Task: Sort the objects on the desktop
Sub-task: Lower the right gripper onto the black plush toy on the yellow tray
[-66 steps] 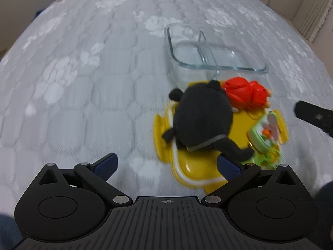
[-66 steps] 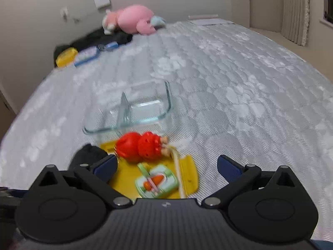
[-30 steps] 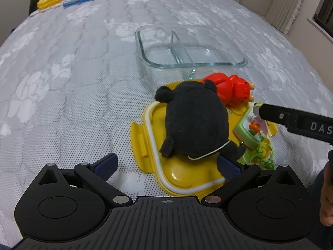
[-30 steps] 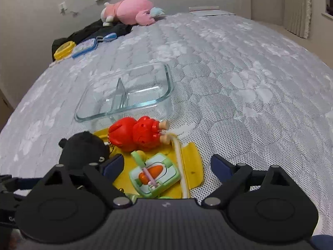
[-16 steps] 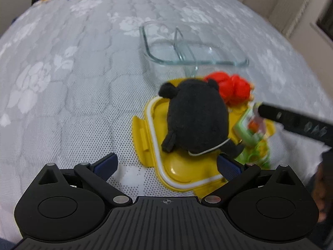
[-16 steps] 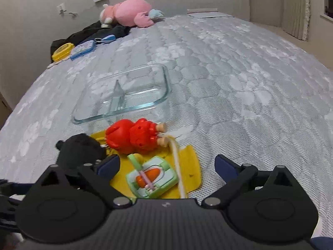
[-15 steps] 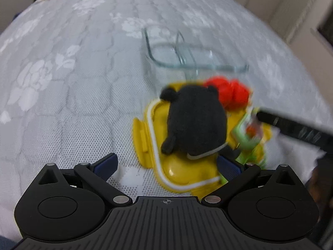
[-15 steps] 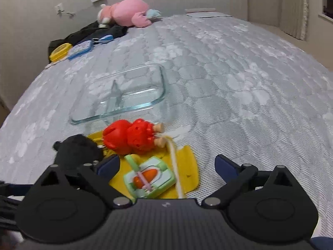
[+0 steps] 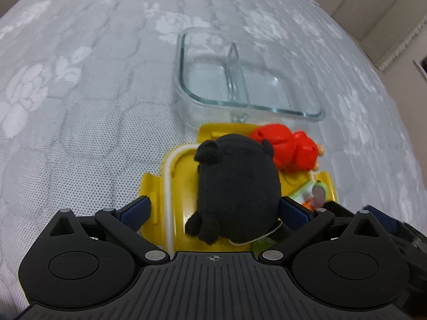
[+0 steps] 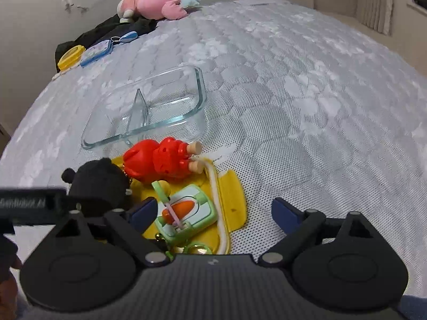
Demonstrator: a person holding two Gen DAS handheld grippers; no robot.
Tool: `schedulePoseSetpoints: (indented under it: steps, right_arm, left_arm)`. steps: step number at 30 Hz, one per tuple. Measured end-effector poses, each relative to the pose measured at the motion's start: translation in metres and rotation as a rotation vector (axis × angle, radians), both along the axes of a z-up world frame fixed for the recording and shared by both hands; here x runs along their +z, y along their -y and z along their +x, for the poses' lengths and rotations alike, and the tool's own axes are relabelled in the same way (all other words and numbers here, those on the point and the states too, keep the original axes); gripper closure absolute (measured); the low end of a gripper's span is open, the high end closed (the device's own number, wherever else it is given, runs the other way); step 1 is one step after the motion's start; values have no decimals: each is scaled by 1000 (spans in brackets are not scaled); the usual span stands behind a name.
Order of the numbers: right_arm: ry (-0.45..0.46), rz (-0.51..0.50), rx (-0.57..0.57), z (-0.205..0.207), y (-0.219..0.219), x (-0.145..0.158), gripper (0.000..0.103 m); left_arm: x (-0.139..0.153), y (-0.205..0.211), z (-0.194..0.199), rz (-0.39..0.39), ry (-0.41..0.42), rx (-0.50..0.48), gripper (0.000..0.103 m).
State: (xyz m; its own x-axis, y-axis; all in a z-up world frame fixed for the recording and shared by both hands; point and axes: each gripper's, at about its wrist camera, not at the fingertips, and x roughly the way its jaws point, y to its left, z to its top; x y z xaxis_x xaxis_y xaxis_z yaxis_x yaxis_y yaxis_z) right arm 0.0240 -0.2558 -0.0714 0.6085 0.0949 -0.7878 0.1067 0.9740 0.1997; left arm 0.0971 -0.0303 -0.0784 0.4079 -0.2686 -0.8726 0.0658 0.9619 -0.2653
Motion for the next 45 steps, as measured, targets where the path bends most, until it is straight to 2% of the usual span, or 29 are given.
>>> schedulePoseSetpoints:
  steps: [6,11,12,14,15,16,24,30,34,38,39,43,45]
  right_arm:
    - [11,18,20,-3,1,4,6]
    - [20,34,37,-6,1,7,6]
    - [21,37,41,-7,2,7,5]
    - [25,43,48,-8,2,9,5]
    - [27,46,51,-8,2,9,5]
    - [27,48,53,-9,2,9,5]
    - [16,53,54,-7,1,7,5]
    - [5,50,60,-6,0,5,4]
    - [0,45,64,-6,-1,4,4]
    - [-6,41,68,-5,-2,3,4]
    - [-6,41,68,-5,-2,3,4]
    - [-4,42,69,-6,-3,3,4]
    - [-3,44,72,-7,-3,3,4]
  left_arm:
    - [3,13,-4,66,13,-34,0]
    - [2,15,-5,79,19,-35,2]
    - [3,15,-6,79,19,-37,3]
    - [5,14,-7,68,18,-49,16]
    - [6,14,-8,58,16,-56,30]
    - [8,14,-8,51,12,-60,36]
    - [14,4,-12,16,7,-70,41]
    - [27,-16,-18,-55,25,-36,43]
    - [41,-21,-17,-85,52,-27,53]
    - [50,-16,-13,-84,59,-49,52]
    - [49,-13,-12,-77,52,-61,49]
    - [39,0,-15,-40,43,-91,22]
    - [36,5,-16,-12,54,-99,17]
